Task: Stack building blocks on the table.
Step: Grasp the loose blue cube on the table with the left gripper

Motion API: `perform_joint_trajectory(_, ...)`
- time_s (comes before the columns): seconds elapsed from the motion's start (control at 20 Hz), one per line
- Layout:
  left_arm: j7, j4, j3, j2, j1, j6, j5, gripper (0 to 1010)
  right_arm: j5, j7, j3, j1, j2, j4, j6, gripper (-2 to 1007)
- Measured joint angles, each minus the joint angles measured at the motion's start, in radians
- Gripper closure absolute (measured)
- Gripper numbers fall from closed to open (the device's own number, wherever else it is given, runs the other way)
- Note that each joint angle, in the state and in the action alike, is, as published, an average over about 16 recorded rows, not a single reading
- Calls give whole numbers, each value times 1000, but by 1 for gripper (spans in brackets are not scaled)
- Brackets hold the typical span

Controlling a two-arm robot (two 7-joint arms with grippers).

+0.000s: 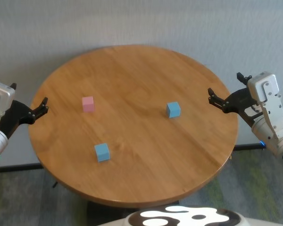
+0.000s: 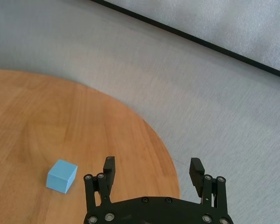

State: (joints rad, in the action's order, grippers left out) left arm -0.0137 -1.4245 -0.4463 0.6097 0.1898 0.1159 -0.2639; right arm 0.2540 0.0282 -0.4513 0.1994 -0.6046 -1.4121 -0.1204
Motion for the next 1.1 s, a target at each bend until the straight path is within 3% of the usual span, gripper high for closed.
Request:
perform_joint_trajectory(0.2, 48, -34, 12, 17, -26, -14, -36, 10, 0, 0, 0, 0, 0, 0, 0, 0)
perform_joint_trajectory(0.35, 122, -66, 20, 37, -50, -22, -80, 10, 0, 0, 0, 0, 0, 0, 0, 0)
perform_joint_trajectory(0.5, 229, -93, 21, 62, -68, -17, -126, 10, 0, 0, 0, 0, 0, 0, 0, 0)
perform_joint_trajectory(0.75, 442, -107, 4, 97, -75, 11, -197, 10, 0, 0, 0, 0, 0, 0, 0, 0)
perform_joint_trajectory(0.95, 594, -75, -24, 104, -50, 51, -219, 10, 0, 0, 0, 0, 0, 0, 0, 0)
perform_joint_trajectory(1.1, 682, -30, -49, 98, -18, 86, -214, 10, 0, 0, 0, 0, 0, 0, 0, 0)
